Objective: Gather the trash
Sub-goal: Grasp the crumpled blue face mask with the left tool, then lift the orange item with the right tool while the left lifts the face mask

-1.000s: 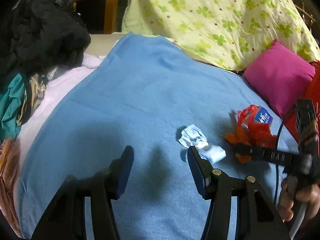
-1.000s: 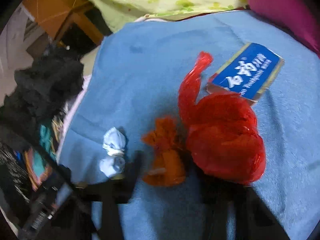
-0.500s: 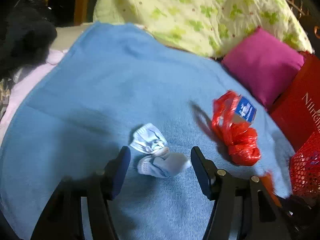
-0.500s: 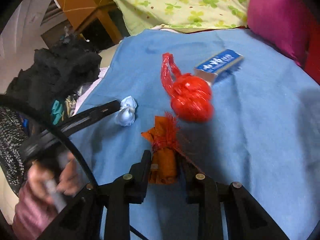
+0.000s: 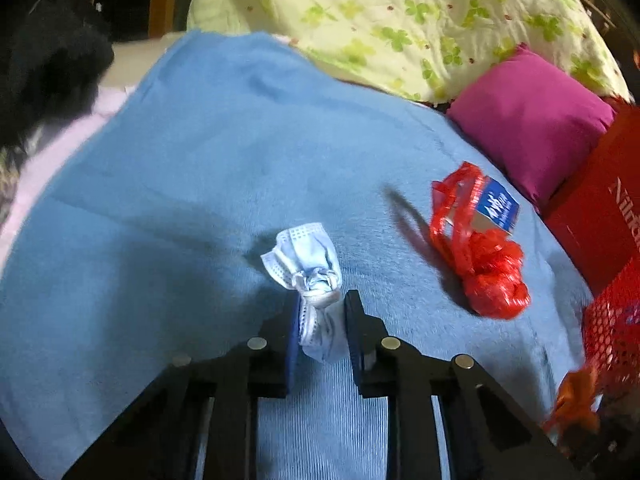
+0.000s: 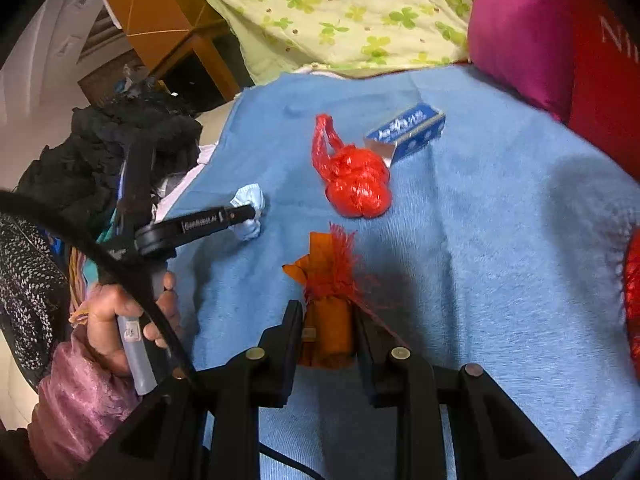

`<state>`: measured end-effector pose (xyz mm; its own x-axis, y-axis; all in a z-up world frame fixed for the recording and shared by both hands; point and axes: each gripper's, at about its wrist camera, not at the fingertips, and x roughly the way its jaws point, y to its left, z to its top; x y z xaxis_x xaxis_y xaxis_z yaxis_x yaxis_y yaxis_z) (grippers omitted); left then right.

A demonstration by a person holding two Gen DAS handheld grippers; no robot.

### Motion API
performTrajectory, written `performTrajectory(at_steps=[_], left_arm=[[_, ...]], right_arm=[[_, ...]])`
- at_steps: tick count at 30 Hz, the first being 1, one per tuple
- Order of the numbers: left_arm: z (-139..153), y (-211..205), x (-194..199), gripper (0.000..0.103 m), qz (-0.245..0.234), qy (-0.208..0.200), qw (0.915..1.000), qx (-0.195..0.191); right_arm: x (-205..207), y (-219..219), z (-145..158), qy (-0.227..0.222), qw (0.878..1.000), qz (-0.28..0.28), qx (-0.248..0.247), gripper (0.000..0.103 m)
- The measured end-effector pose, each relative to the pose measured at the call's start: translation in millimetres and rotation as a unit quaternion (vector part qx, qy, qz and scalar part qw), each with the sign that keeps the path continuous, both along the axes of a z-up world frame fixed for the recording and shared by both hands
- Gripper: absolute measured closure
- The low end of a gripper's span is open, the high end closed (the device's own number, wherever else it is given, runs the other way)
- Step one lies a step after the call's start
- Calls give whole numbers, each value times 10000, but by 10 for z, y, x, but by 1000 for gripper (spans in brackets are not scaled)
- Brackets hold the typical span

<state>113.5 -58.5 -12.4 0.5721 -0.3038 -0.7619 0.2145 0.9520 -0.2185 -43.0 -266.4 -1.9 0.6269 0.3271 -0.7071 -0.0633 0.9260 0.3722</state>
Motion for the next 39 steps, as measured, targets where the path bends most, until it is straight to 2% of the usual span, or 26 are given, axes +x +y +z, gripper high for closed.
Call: performTrajectory(at_steps=[6, 9, 12, 18, 24, 30, 39], left_arm=[[346, 64, -591, 80, 45, -652, 9974, 298], [527, 20, -953, 80, 80, -805, 9965, 217], [715, -92, -1276, 80, 94, -975, 9941, 460], [1122, -295, -1676, 80, 235, -1170, 9886, 915], [1464, -482, -2110, 80, 168, -1590, 9819, 1014], [1651, -586, -2420, 80, 35, -1844, 9764, 1125], [1785, -699, -2644, 80, -107, -2024, 9712, 1254]], right_arm=[[-237, -131, 244, -266, 9996, -122, 46, 76], [-385, -192, 387, -428, 9990, -155, 21, 76], [-554, -267, 547, -635, 9978, -177, 4, 75], [-940, -471, 838, -1033, 9940, -362, 57, 75], [-1263, -661, 1120, -1393, 9888, -516, 130, 75], [-1474, -699, 1327, -1696, 9840, -497, 218, 75], [-1630, -617, 1524, -2018, 9785, -403, 166, 75]])
